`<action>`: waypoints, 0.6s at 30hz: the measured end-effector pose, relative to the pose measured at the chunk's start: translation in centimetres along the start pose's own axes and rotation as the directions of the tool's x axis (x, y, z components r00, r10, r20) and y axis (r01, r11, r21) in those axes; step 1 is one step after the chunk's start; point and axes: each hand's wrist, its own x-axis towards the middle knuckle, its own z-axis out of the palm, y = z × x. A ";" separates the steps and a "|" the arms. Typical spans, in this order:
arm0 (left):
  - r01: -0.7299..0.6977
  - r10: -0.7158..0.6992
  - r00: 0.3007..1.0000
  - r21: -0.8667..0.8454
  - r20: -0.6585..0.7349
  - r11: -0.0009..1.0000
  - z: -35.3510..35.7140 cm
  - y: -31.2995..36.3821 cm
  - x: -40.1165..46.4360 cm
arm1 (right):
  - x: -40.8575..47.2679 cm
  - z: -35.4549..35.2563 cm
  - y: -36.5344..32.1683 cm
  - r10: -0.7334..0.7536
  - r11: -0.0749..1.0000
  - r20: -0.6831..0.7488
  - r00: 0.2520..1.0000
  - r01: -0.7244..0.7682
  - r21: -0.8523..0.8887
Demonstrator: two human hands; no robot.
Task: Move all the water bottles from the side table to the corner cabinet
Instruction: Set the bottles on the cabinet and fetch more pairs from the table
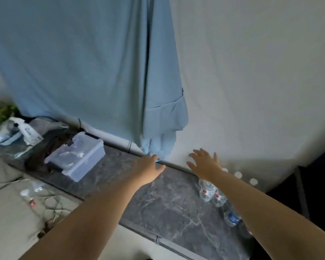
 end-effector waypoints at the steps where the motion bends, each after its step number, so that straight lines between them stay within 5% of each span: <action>1: 0.032 -0.032 0.999 -0.019 -0.019 0.999 0.0 -0.9 -1.5 | 0.2 0.4 -1.2 -0.043 0.999 0.014 0.999 0.043 -0.006; 7: 0.372 -0.370 0.924 0.009 -0.097 0.928 -1.4 -10.2 -11.4 | 0.6 2.2 -13.2 -0.376 0.923 0.095 0.922 0.381 -0.049; 11: 0.594 -0.608 0.783 -0.134 -0.130 0.794 -3.1 -16.1 -18.8 | -0.9 2.2 -22.6 -0.669 0.741 0.058 0.741 0.671 -0.032; 18: 0.746 -0.779 0.602 -0.223 -0.176 0.627 -4.6 -23.5 -29.5 | -4.4 3.7 -36.8 -0.869 0.490 0.087 0.487 0.872 0.014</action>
